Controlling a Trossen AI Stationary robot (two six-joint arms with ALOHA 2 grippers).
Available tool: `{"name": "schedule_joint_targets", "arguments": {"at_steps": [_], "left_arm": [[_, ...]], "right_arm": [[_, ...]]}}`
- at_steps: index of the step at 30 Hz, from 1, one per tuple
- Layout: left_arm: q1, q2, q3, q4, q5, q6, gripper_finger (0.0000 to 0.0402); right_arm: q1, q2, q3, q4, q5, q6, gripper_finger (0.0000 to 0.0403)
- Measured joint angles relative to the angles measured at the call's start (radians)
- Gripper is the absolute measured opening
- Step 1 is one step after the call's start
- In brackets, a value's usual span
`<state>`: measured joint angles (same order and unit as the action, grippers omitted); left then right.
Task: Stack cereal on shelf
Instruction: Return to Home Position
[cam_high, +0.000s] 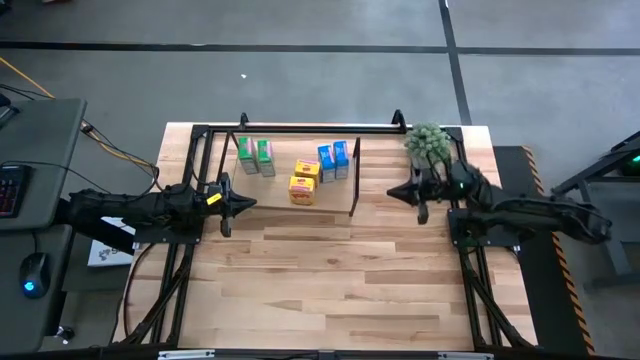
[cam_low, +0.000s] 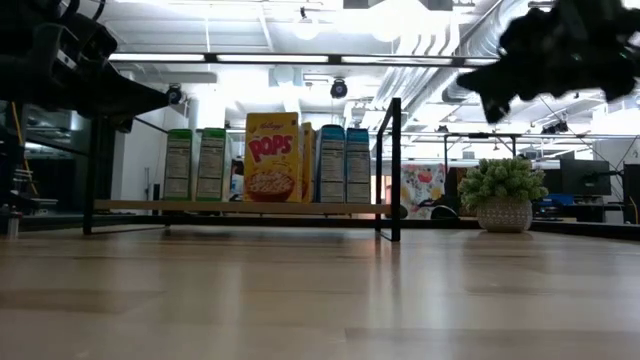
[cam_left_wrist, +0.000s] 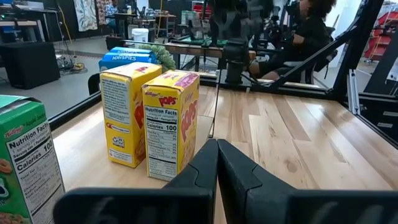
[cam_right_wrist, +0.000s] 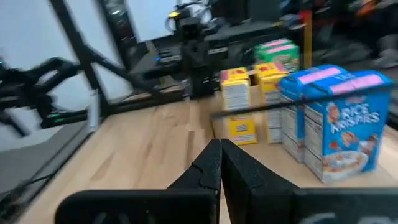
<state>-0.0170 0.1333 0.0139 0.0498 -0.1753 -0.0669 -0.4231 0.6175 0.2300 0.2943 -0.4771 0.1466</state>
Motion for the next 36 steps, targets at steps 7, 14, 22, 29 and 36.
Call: {"name": "schedule_joint_targets", "arguments": {"at_steps": [7, 14, 22, 29, 36], "left_arm": [[0.000, 0.000, 0.000, -0.001, 0.000, 0.000, 0.0003], [0.000, 0.000, 0.000, -0.001, 0.000, 0.000, 0.0003], [0.000, 0.000, 0.000, -0.001, 0.000, 0.000, 0.0003], [0.000, 0.000, 0.001, -0.001, 0.000, 0.000, 0.0003], [0.000, 0.000, 0.001, -0.001, 0.000, 0.000, 0.0003]], "right_arm": [[0.244, -0.070, -0.160, 0.132, 0.376, 0.006, 0.0000], [0.323, -0.070, -0.162, 0.067, 0.347, -0.085, 0.0000], [0.329, -0.075, -0.199, 0.122, 0.304, -0.128, 0.0000], [0.325, -0.075, -0.220, 0.133, 0.315, -0.154, 0.0000], [0.325, -0.075, -0.220, 0.048, 0.315, -0.155, 0.0000]]}}
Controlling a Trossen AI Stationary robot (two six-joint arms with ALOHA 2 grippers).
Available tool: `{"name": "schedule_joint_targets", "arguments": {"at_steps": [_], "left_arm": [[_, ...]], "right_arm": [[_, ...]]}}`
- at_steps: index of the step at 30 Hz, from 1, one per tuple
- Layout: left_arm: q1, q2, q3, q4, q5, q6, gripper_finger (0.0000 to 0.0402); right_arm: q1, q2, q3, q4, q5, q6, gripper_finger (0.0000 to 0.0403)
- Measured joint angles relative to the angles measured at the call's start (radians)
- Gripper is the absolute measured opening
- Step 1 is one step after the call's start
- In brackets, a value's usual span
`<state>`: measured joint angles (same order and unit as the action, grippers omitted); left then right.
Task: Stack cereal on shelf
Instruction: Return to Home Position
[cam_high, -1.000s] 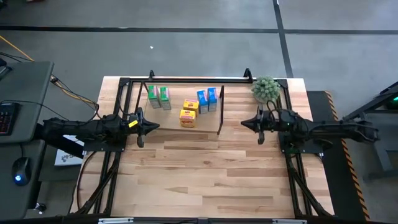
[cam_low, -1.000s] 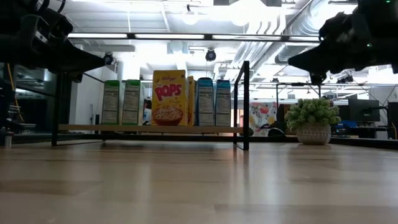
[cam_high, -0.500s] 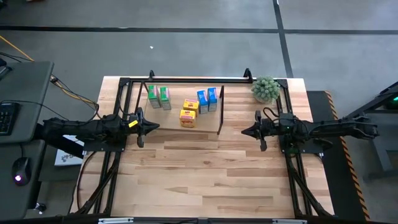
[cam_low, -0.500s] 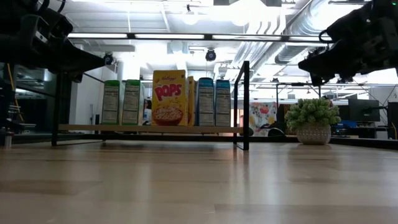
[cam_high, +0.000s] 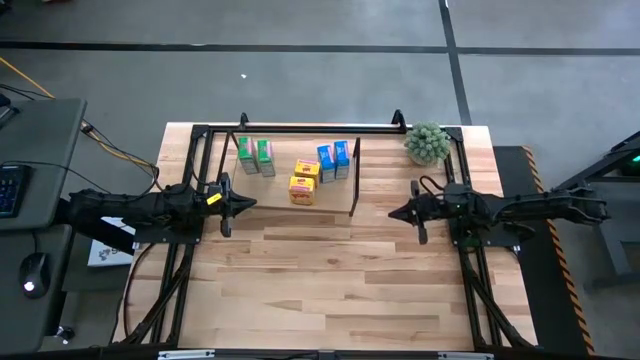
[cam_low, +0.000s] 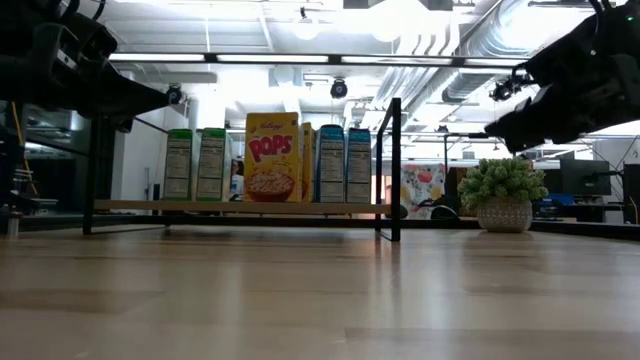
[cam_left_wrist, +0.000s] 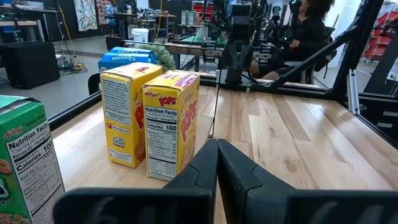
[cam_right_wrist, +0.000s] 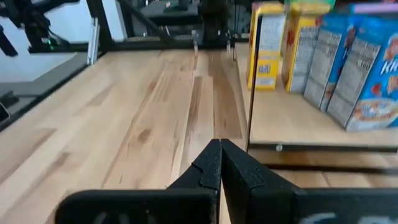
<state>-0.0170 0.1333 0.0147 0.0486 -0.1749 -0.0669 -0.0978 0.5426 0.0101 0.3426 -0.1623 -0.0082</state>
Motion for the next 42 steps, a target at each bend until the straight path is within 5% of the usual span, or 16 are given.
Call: {"name": "schedule_joint_targets", "arguments": {"at_steps": [7, 12, 18, 23, 42], "left_arm": [[-0.001, -0.032, 0.000, -0.011, 0.002, 0.000, 0.0003], [-0.003, -0.131, 0.000, -0.012, 0.013, 0.000, 0.0003], [-0.016, -0.130, 0.000, -0.019, 0.021, 0.000, 0.0003], [-0.037, -0.130, -0.001, -0.021, 0.046, 0.000, 0.0003], [-0.039, -0.120, -0.002, -0.022, 0.057, 0.000, 0.0003]], "right_arm": [[0.016, -0.058, 0.000, -0.123, 0.001, 0.000, 0.0000], [0.056, -0.282, 0.000, -0.304, -0.005, 0.001, 0.0000], [0.034, -0.542, 0.000, -0.281, -0.006, 0.007, 0.0000], [0.037, -0.543, 0.000, -0.167, -0.004, 0.008, 0.0000], [0.061, -0.522, -0.001, -0.244, -0.010, 0.008, 0.0000]]}}
